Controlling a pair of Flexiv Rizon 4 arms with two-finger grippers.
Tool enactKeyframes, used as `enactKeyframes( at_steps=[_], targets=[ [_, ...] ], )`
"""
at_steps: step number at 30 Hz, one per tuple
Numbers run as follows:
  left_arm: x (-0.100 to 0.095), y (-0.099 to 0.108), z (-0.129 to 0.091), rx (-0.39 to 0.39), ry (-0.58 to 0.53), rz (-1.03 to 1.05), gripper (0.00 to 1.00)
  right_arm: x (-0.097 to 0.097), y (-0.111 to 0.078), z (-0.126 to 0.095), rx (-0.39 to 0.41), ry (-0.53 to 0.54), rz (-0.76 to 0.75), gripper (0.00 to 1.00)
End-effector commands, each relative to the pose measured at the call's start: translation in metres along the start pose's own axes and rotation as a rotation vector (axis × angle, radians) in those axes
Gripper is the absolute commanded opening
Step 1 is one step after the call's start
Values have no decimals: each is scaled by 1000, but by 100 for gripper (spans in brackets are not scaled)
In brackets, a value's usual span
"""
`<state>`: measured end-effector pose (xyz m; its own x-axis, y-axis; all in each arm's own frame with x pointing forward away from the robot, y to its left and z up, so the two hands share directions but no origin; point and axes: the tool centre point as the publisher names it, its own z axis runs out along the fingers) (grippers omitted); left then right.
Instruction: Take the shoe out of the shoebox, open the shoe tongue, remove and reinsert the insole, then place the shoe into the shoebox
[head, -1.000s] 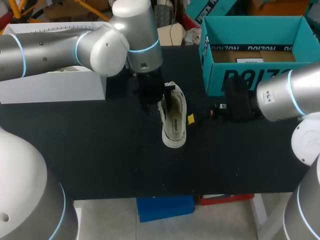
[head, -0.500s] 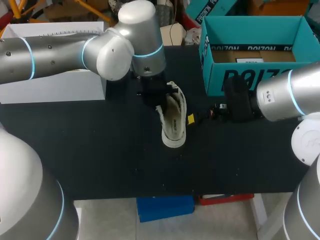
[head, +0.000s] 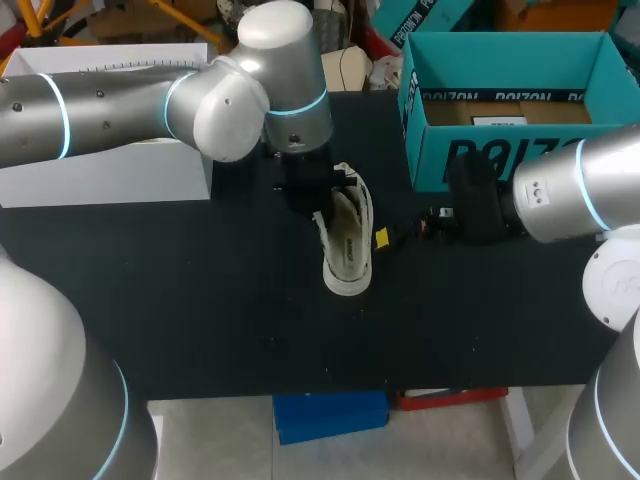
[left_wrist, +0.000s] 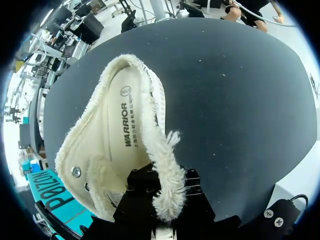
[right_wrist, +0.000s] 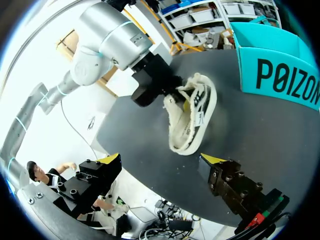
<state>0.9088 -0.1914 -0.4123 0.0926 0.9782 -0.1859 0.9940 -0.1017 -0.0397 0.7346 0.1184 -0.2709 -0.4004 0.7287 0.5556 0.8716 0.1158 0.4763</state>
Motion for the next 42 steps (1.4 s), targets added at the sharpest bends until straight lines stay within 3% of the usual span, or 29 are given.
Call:
enactKeyframes(
  at_steps=[1,25,28,33,42],
  targets=[
    [0,0,4,-3,3,0,0,1,0,1,0,-2,1,100],
    [0,0,4,-3,3,0,0,1,0,1,0,-2,1,100],
    [-4,10,-1,-86,-25,-75,0,1,0,1,0,-2,1,100],
    [-6,16,-35,-161,-163,-171,0,1,0,1,0,-2,1,100],
    [-11,34,-121,-308,-270,-448,0,1,0,1,0,-2,1,100]
  ],
)
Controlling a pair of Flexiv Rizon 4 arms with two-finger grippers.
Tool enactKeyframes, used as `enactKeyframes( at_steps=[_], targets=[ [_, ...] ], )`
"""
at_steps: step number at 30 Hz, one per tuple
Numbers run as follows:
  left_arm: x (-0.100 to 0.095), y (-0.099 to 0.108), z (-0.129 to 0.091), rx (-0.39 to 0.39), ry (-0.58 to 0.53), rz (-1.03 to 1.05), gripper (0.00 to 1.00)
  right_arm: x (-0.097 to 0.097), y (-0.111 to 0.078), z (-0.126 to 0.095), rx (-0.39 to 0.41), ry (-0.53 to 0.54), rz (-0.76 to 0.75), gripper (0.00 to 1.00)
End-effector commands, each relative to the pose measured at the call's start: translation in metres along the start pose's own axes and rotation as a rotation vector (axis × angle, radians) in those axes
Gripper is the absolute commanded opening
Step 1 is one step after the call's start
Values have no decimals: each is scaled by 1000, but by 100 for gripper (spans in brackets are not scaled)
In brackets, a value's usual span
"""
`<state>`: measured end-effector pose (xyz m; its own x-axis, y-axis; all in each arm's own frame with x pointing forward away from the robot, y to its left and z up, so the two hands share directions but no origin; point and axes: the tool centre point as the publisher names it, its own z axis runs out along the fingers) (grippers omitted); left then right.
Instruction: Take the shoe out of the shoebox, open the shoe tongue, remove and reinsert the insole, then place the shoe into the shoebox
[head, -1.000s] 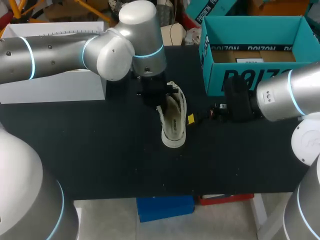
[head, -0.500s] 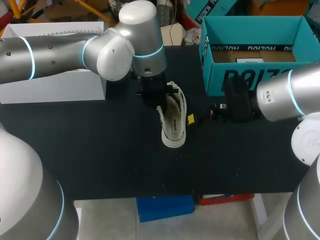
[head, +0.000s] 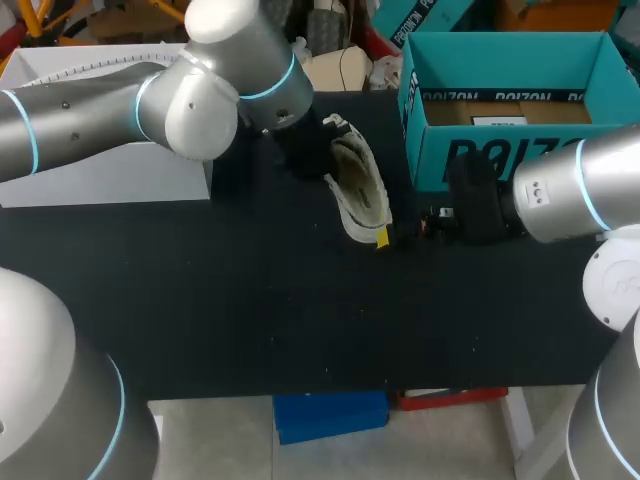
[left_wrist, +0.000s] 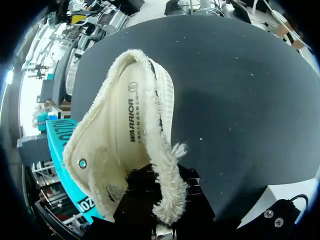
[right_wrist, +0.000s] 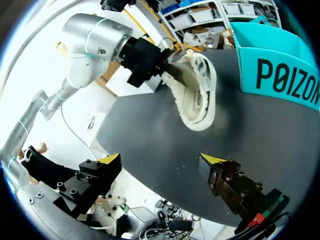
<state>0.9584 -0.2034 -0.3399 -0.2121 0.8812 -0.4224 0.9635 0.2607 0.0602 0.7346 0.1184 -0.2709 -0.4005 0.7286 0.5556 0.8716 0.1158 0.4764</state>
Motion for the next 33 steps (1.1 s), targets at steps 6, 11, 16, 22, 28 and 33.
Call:
enactKeyframes(
  at_steps=[6,11,16,22,28,33],
  targets=[
    [-7,16,-89,-205,4,-200,0,1,0,1,0,-2,1,100],
    [-3,34,-113,-307,66,-293,0,1,0,1,0,-2,1,100],
    [9,56,-137,-376,45,-486,0,1,0,1,0,-2,1,100],
    [38,71,-163,-413,12,-632,0,1,0,1,0,-2,1,100],
    [73,79,-183,-432,3,-713,0,1,0,1,0,-2,1,100],
    [100,89,-196,-471,-1,-778,0,1,0,1,0,-2,1,100]
  ],
)
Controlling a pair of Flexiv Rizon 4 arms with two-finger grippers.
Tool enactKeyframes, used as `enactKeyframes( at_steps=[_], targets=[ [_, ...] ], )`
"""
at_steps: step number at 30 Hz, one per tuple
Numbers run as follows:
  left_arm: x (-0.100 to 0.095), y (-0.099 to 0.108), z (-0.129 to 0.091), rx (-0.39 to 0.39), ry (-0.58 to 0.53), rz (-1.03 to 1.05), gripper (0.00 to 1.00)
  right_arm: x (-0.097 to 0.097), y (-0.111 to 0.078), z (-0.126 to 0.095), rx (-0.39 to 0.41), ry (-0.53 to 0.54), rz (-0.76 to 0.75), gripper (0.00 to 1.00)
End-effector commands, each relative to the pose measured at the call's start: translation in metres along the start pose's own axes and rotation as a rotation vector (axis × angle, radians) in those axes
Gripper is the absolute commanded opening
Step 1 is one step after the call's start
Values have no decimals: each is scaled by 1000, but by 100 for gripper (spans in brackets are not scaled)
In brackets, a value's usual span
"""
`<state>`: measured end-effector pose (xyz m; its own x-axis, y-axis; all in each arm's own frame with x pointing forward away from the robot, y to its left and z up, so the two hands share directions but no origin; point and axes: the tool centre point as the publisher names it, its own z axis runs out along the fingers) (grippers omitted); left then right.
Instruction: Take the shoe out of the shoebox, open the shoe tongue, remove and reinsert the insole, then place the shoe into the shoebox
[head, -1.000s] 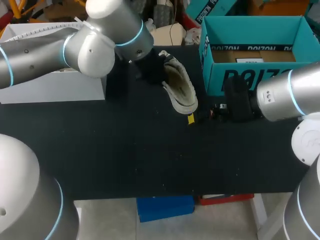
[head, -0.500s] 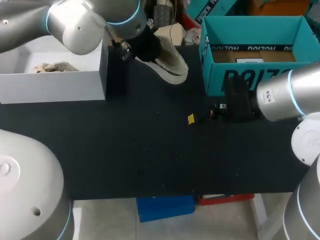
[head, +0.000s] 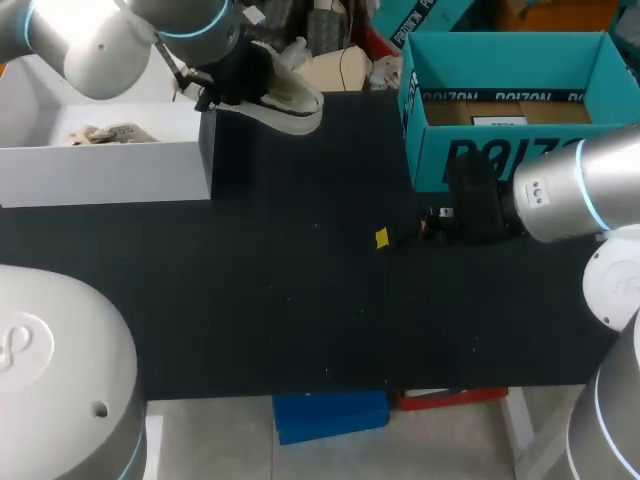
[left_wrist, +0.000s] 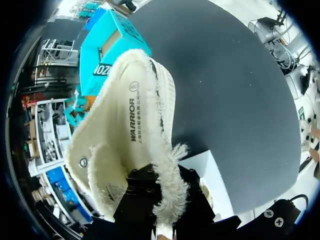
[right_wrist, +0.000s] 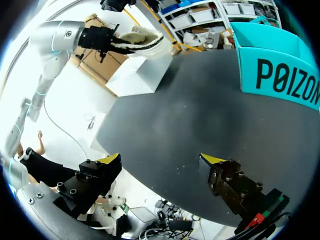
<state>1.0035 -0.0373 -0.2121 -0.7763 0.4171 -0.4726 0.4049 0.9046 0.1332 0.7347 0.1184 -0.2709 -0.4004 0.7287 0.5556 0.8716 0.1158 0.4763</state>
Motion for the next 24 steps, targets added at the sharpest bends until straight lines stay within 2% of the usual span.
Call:
enactKeyframes(
  at_steps=[1,5,23,24],
  targets=[
    [15,22,-19,-8,-27,-36,0,1,0,1,0,-2,1,100],
    [17,33,-20,-70,-27,-64,0,1,0,1,0,-2,1,100],
    [17,33,-20,-70,-27,-64,0,1,0,1,0,-2,1,100],
    [16,30,-18,-30,17,-82,0,1,0,1,0,-2,1,100]
  ],
)
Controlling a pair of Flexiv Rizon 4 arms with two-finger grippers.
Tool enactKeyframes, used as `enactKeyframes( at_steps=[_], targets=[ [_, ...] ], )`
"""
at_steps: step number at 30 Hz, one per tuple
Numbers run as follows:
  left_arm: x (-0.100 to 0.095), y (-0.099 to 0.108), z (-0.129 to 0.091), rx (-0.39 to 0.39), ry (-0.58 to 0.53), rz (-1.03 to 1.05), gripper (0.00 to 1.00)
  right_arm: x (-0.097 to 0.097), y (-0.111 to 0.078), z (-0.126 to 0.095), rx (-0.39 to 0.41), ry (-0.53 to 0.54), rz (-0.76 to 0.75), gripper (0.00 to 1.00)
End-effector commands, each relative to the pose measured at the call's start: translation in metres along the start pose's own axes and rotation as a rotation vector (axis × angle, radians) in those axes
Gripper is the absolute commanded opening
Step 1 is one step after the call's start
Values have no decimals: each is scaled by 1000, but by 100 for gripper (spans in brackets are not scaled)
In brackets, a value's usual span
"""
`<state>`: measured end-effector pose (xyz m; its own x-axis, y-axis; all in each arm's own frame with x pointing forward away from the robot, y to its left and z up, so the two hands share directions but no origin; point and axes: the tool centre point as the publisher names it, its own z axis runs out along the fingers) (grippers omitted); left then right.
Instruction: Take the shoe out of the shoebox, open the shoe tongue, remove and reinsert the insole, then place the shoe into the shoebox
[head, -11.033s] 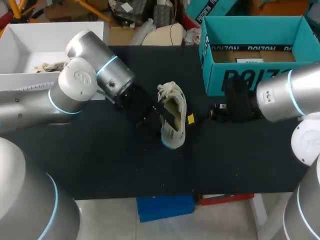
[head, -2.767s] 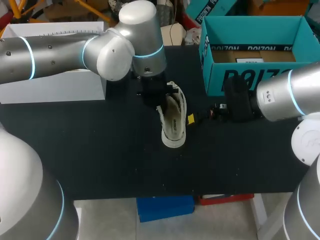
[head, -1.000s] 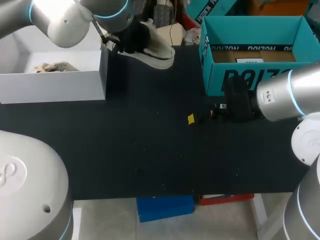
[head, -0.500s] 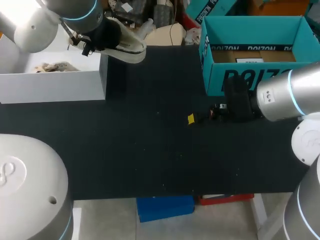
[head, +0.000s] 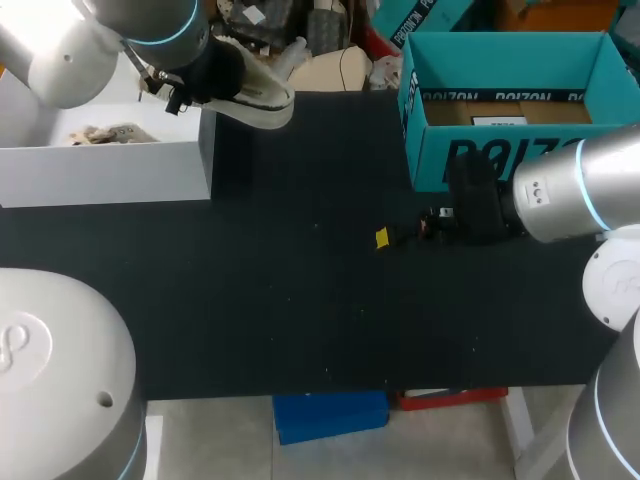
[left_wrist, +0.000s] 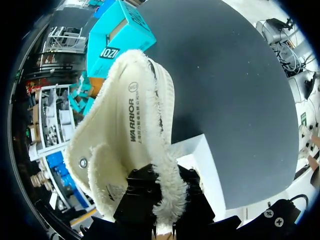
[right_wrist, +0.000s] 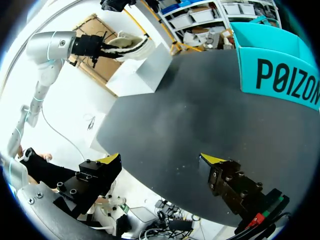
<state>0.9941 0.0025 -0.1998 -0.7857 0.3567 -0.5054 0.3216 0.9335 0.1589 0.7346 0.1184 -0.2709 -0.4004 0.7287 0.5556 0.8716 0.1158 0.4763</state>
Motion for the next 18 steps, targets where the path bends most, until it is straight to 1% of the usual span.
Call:
enactKeyframes(
  at_steps=[1,3,4,6,8,11,14,18],
  targets=[
    [-4,-4,2,69,102,-41,0,1,0,1,0,-2,1,100],
    [-10,1,1,89,142,-72,0,1,0,1,0,-2,1,100],
    [-14,6,-2,106,173,-94,0,1,0,1,0,-2,1,100],
    [-25,20,-9,121,196,-136,0,1,0,1,0,-2,1,100],
    [-34,33,-16,110,197,-159,0,1,0,1,0,-2,1,100],
    [-42,52,-23,97,202,-181,0,1,0,1,0,-2,1,100],
    [-44,68,-22,87,213,-218,0,1,0,1,0,-2,1,100],
    [-38,85,-14,64,229,-253,0,1,0,1,0,-2,1,100]
  ],
)
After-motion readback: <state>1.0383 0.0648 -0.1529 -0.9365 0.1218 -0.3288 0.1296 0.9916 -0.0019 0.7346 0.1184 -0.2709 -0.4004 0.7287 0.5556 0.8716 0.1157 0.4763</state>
